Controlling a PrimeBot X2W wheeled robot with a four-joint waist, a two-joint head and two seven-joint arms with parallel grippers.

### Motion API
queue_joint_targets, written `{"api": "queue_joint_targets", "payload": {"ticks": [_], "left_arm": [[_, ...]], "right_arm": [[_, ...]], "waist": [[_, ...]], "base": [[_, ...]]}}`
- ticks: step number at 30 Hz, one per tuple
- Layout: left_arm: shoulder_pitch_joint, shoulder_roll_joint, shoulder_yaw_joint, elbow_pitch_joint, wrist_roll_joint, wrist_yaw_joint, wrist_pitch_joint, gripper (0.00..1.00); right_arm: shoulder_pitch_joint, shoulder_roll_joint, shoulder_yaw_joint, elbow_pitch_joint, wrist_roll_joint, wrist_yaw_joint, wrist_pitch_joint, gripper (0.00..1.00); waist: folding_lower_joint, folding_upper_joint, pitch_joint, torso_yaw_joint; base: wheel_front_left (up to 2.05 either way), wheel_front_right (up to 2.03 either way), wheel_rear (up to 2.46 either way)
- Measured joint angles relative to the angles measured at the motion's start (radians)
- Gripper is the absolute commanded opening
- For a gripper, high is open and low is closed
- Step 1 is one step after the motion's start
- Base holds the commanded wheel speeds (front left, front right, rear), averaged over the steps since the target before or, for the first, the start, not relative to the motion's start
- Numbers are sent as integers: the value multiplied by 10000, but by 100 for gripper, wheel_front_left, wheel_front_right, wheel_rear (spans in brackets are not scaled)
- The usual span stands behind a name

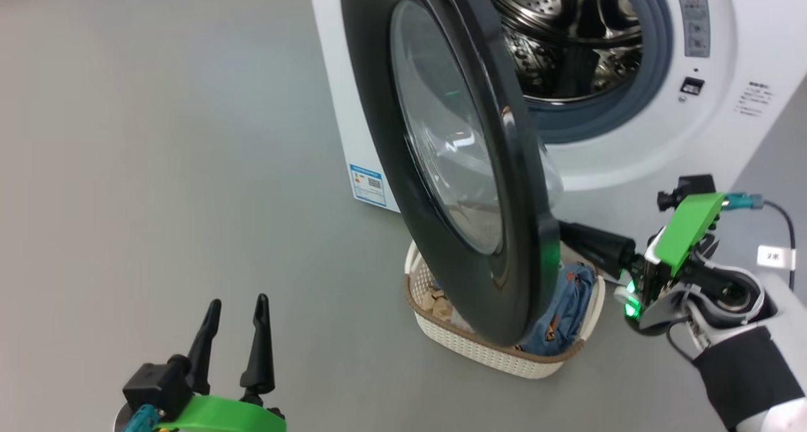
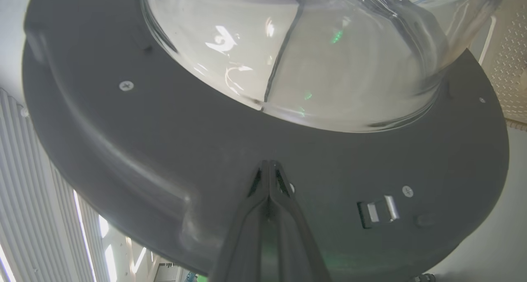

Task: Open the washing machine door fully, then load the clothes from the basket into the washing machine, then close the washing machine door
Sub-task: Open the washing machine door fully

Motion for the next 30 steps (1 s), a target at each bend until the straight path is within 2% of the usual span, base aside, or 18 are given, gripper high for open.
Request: {"api": "queue_joint_targets", "payload": {"ticks": [14,30], "left_arm": [[213,65,249,61,127,-44,0,100],[331,65,272,4,169,-44,0,100]], "right_arm": [[675,861,378,-648,-8,0,341,0],[687,1047,290,-514,-113,0,499,0]], "waist": [[0,0,-252,534],[0,0,-425,472]], "base": [[0,0,0],[0,0,0]]}}
